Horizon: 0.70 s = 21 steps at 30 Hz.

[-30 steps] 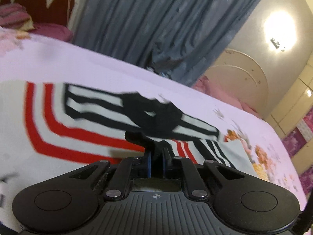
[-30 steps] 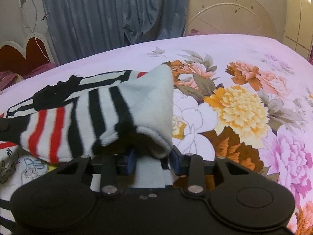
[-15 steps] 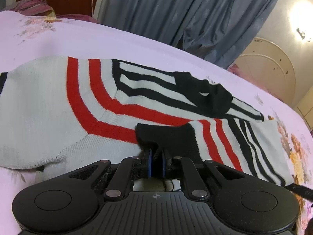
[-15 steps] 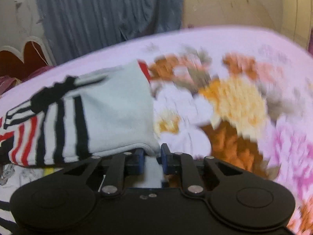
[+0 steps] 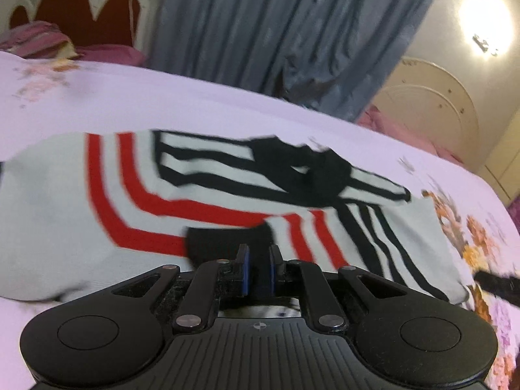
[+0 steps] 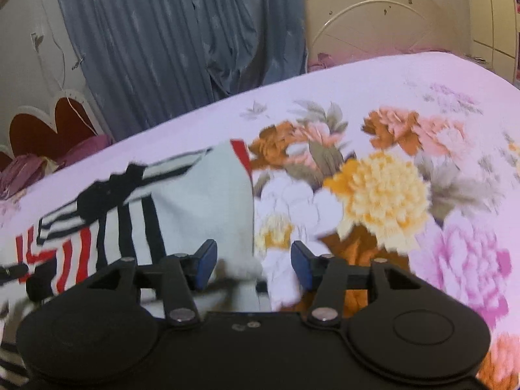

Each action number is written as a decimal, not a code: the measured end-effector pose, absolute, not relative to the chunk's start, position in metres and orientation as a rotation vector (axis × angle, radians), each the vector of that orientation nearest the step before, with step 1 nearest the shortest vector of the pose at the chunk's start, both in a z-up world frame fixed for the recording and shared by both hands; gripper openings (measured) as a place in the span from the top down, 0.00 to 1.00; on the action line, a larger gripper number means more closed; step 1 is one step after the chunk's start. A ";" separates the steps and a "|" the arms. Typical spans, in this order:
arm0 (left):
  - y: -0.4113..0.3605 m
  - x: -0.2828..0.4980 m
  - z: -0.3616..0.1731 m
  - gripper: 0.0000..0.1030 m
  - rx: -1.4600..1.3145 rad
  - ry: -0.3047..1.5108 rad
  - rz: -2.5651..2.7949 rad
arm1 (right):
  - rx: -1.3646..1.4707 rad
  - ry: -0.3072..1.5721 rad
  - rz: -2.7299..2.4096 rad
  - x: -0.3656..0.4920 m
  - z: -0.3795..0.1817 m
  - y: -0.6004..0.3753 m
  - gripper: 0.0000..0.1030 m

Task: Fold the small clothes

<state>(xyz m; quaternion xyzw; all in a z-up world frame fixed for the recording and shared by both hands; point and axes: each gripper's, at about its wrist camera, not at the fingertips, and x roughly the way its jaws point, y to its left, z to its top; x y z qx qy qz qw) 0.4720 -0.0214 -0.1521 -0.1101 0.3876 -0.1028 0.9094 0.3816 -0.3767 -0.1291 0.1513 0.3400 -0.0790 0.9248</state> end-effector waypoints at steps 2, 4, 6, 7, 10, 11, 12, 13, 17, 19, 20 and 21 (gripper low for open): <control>-0.032 0.475 -0.157 0.91 -0.215 0.812 -0.226 | 0.323 0.710 -0.149 0.399 -0.132 -0.381 0.52; -0.039 0.480 -0.164 0.91 -0.200 0.828 -0.227 | 0.321 0.713 -0.140 0.414 -0.135 -0.382 0.52; -0.041 0.485 -0.172 0.91 -0.199 0.851 -0.218 | 0.315 0.730 -0.129 0.435 -0.140 -0.383 0.52; -0.040 0.486 -0.174 0.91 -0.200 0.853 -0.213 | 0.318 0.736 -0.122 0.443 -0.142 -0.384 0.52; -0.035 0.488 -0.179 0.91 -0.224 0.861 -0.217 | 0.329 0.758 -0.117 0.468 -0.150 -0.388 0.52; -0.033 0.488 -0.180 0.91 -0.231 0.862 -0.220 | 0.327 0.761 -0.118 0.476 -0.152 -0.389 0.52; -0.032 0.488 -0.180 0.91 -0.234 0.862 -0.224 | 0.326 0.762 -0.117 0.482 -0.154 -0.390 0.52; -0.031 0.488 -0.181 0.91 -0.232 0.861 -0.227 | 0.330 0.764 -0.114 0.489 -0.157 -0.391 0.52; -0.031 0.489 -0.182 0.91 -0.235 0.864 -0.232 | 0.368 0.773 -0.104 0.508 -0.164 -0.394 0.67; -0.031 0.490 -0.181 0.91 -0.238 0.868 -0.228 | 0.363 0.773 -0.122 0.513 -0.165 -0.394 0.79; -0.031 0.490 -0.180 0.91 -0.239 0.870 -0.225 | 0.354 0.772 -0.126 0.513 -0.165 -0.393 0.82; -0.031 0.490 -0.178 0.91 -0.242 0.871 -0.221 | 0.344 0.765 -0.132 0.511 -0.164 -0.393 0.85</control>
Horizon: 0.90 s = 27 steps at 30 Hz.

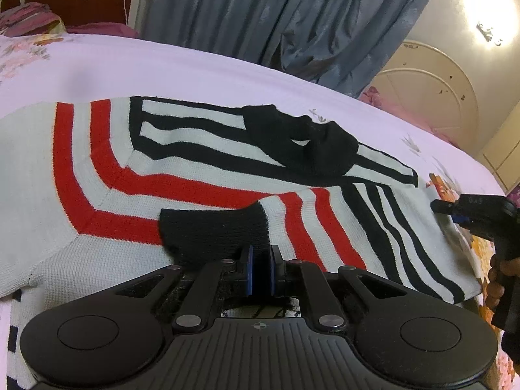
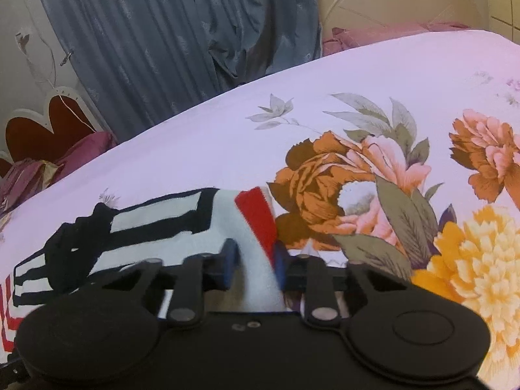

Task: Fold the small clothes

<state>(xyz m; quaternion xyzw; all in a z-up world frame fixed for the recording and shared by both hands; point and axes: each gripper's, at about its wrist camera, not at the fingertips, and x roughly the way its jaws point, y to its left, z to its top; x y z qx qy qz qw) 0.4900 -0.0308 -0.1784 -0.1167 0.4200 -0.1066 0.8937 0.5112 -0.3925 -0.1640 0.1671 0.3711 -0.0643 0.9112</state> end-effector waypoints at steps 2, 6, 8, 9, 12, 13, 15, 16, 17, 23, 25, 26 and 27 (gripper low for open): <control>-0.030 0.491 -0.176 0.91 -0.250 0.868 -0.208 | 0.324 0.747 -0.160 0.508 -0.162 -0.395 0.89; -0.029 0.494 -0.181 0.91 -0.243 0.856 -0.203 | 0.265 0.749 -0.187 0.509 -0.167 -0.391 0.89; -0.030 0.494 -0.177 0.91 -0.247 0.869 -0.195 | 0.216 0.742 -0.200 0.509 -0.160 -0.385 0.85; -0.031 0.493 -0.174 0.91 -0.252 0.871 -0.192 | 0.195 0.716 -0.206 0.505 -0.154 -0.383 0.81; -0.031 0.492 -0.174 0.91 -0.253 0.866 -0.190 | 0.169 0.670 -0.162 0.496 -0.137 -0.371 0.79; -0.031 0.492 -0.175 0.90 -0.249 0.867 -0.189 | 0.173 0.675 -0.137 0.496 -0.137 -0.367 0.78; -0.032 0.491 -0.177 0.90 -0.238 0.862 -0.190 | 0.155 0.691 -0.096 0.492 -0.138 -0.355 0.79; -0.033 0.492 -0.178 0.90 -0.223 0.860 -0.193 | 0.138 0.699 -0.083 0.490 -0.141 -0.349 0.79; -0.034 0.492 -0.178 0.90 -0.213 0.858 -0.195 | 0.121 0.713 -0.078 0.490 -0.145 -0.345 0.80; -0.035 0.490 -0.169 0.84 -0.213 0.879 -0.165 | 0.153 0.764 -0.096 0.488 -0.148 -0.341 0.77; -0.034 0.487 -0.168 0.52 -0.212 0.873 -0.161 | 0.133 0.738 -0.068 0.480 -0.140 -0.331 0.77; -0.034 0.485 -0.167 0.29 -0.216 0.863 -0.161 | 0.113 0.735 -0.053 0.476 -0.138 -0.323 0.77; -0.036 0.484 -0.167 0.22 -0.209 0.855 -0.152 | 0.103 0.741 -0.041 0.472 -0.140 -0.317 0.77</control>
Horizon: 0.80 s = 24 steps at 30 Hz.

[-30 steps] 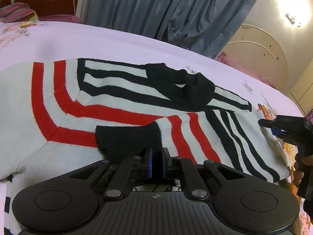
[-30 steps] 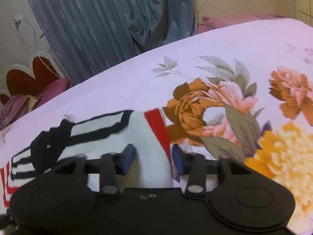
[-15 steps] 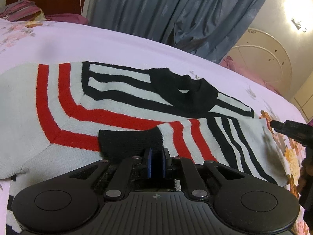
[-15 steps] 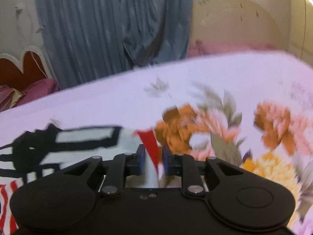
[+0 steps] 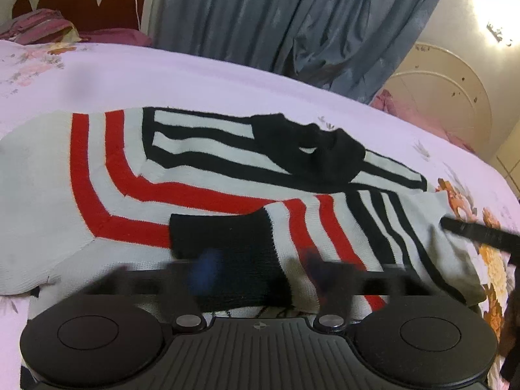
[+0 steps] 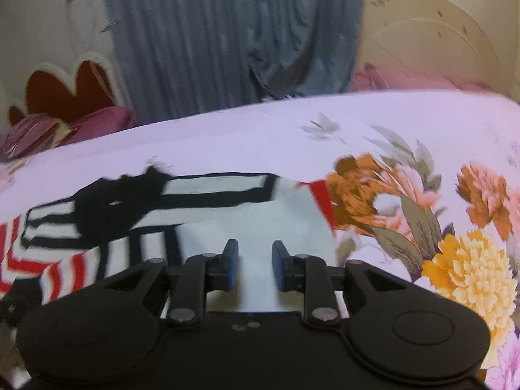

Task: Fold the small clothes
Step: 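Move the left tool to the other sleeve and grasp its black cuff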

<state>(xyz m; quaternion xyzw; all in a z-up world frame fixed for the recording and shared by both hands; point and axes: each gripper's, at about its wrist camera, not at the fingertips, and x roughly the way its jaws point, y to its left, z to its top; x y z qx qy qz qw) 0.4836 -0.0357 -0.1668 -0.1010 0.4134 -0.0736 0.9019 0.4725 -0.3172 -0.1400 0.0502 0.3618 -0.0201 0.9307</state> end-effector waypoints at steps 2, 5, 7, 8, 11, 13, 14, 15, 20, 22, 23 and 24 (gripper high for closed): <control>-0.041 0.484 -0.167 0.20 -0.175 0.860 -0.142 | 0.085 0.779 -0.022 0.468 -0.149 -0.307 0.76; -0.043 0.484 -0.166 0.20 -0.161 0.869 -0.139 | 0.062 0.824 -0.039 0.466 -0.158 -0.301 0.76; -0.041 0.482 -0.163 0.20 -0.166 0.872 -0.137 | 0.088 0.827 -0.029 0.461 -0.152 -0.298 0.73; -0.041 0.481 -0.162 0.20 -0.166 0.871 -0.135 | 0.102 0.817 -0.016 0.458 -0.148 -0.296 0.71; -0.039 0.477 -0.159 0.20 -0.160 0.869 -0.126 | 0.083 0.788 0.001 0.446 -0.139 -0.283 0.58; -0.037 0.473 -0.157 0.20 -0.154 0.871 -0.121 | 0.069 0.802 0.014 0.444 -0.143 -0.273 0.57; -0.035 0.472 -0.156 0.20 -0.151 0.873 -0.120 | 0.063 0.822 0.015 0.444 -0.147 -0.269 0.57; -0.034 0.471 -0.156 0.20 -0.151 0.875 -0.117 | 0.053 0.849 0.007 0.444 -0.153 -0.266 0.57; -0.021 0.460 -0.149 0.20 -0.163 0.868 -0.108 | 0.067 0.848 0.014 0.435 -0.151 -0.257 0.57; -0.015 0.456 -0.147 0.20 -0.173 0.861 -0.104 | 0.064 0.821 0.017 0.429 -0.144 -0.252 0.57; -0.011 0.453 -0.146 0.20 -0.178 0.860 -0.103 | 0.062 0.812 0.022 0.428 -0.142 -0.248 0.57; -0.007 0.451 -0.145 0.20 -0.181 0.858 -0.101 | 0.068 0.805 0.030 0.426 -0.141 -0.245 0.57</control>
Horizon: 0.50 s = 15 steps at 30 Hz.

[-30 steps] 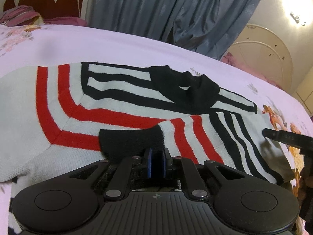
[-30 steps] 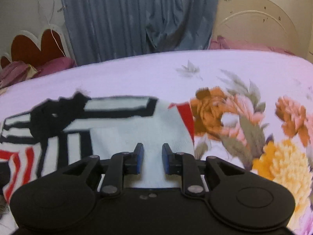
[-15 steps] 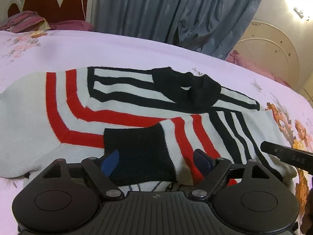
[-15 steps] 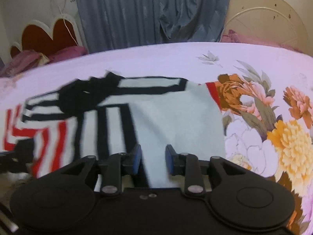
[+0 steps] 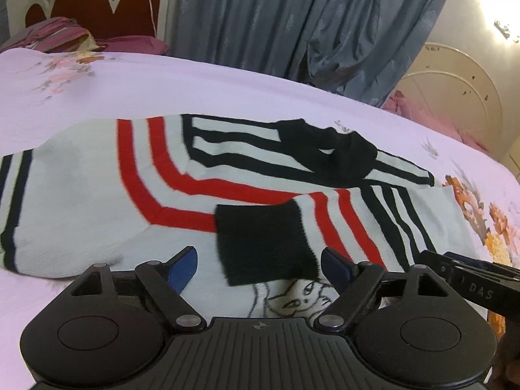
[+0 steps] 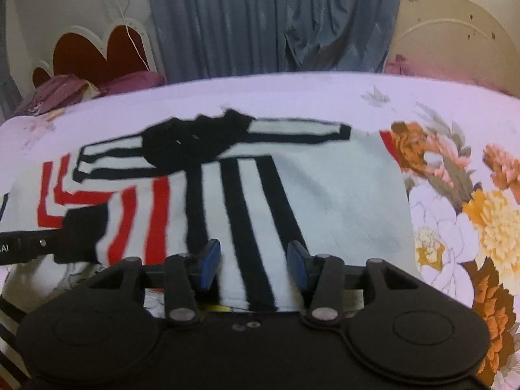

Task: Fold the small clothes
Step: 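Move the left tool to the other sleeve and grasp its black cuff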

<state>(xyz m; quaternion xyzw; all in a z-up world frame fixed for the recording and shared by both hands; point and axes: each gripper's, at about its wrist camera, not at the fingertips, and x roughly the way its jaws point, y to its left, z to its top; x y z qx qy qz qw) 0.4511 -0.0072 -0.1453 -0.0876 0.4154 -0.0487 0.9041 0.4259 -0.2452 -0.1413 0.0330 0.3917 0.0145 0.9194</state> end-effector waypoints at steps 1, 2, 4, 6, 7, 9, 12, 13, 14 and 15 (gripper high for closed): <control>-0.004 0.450 -0.145 0.20 -0.182 0.857 -0.097 | 0.071 0.805 0.034 0.425 -0.142 -0.243 0.57; 0.000 0.447 -0.145 0.20 -0.184 0.858 -0.093 | 0.062 0.813 0.035 0.425 -0.145 -0.238 0.57; 0.010 0.444 -0.145 0.20 -0.190 0.863 -0.085 | 0.022 0.864 0.021 0.430 -0.158 -0.231 0.56; 0.022 0.438 -0.145 0.20 -0.202 0.865 -0.080 | -0.002 0.859 0.004 0.428 -0.160 -0.226 0.56; 0.027 0.435 -0.144 0.20 -0.209 0.862 -0.076 | 0.006 0.861 0.003 0.427 -0.157 -0.223 0.56; 0.042 0.429 -0.143 0.20 -0.228 0.855 -0.067 | 0.059 0.843 0.038 0.424 -0.149 -0.220 0.56; 0.065 0.421 -0.142 0.20 -0.248 0.852 -0.045 | 0.060 0.816 0.060 0.422 -0.141 -0.206 0.55; 0.071 0.419 -0.142 0.20 -0.256 0.852 -0.037 | 0.061 0.811 0.071 0.421 -0.139 -0.201 0.55; 0.079 0.418 -0.142 0.20 -0.267 0.854 -0.027 | 0.064 0.809 0.084 0.421 -0.137 -0.196 0.55; 0.090 0.415 -0.142 0.20 -0.285 0.857 -0.015 | 0.069 0.809 0.099 0.421 -0.135 -0.191 0.54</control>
